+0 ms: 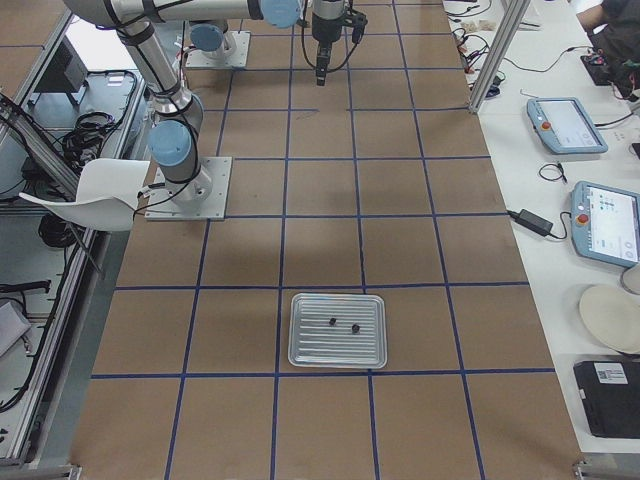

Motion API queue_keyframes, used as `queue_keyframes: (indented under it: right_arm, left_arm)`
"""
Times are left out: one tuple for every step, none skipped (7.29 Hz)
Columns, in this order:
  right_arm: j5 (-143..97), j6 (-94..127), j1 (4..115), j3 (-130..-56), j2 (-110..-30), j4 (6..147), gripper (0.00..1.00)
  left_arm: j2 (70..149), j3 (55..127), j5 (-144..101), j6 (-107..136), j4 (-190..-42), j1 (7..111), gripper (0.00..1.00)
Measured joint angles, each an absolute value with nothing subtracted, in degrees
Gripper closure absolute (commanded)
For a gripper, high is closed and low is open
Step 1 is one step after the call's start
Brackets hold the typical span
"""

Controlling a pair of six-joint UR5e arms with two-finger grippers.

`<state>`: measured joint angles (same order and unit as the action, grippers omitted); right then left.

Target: Place bearing gear from tray to pile

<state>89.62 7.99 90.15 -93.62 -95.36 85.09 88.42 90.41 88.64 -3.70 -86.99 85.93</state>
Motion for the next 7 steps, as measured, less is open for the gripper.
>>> queue_keyframes:
  right_arm:
    - [89.7, 7.9, 90.0, -93.6, -95.4, 85.1, 0.0]
    - [89.7, 7.9, 89.8, -93.6, -95.4, 85.1, 0.0]
    - [89.7, 7.9, 89.4, -93.6, -95.4, 85.0, 0.0]
    - [89.5, 7.9, 89.1, -93.6, -95.4, 85.0, 0.0]
    - [89.4, 7.9, 89.0, -93.5, -95.4, 85.2, 0.0]
    - [89.3, 7.9, 88.6, -93.5, -95.4, 85.3, 0.0]
    - [89.1, 7.9, 87.8, -93.6, -95.4, 85.3, 0.0]
  left_arm:
    - [88.4, 90.5, 88.7, -3.6, -86.5, 85.9, 0.0]
    - [88.3, 90.5, 88.8, -3.6, -86.2, 85.9, 0.0]
    - [88.3, 90.6, 88.8, -3.7, -86.2, 85.9, 0.0]
    - [88.3, 90.6, 88.9, -3.7, -86.1, 85.9, 0.0]
    - [88.3, 90.6, 88.9, -3.7, -86.1, 85.9, 0.0]
    - [88.3, 90.6, 88.9, -3.7, -86.1, 85.9, 0.0]
    - [88.3, 90.6, 88.9, -3.7, -86.1, 85.9, 0.0]
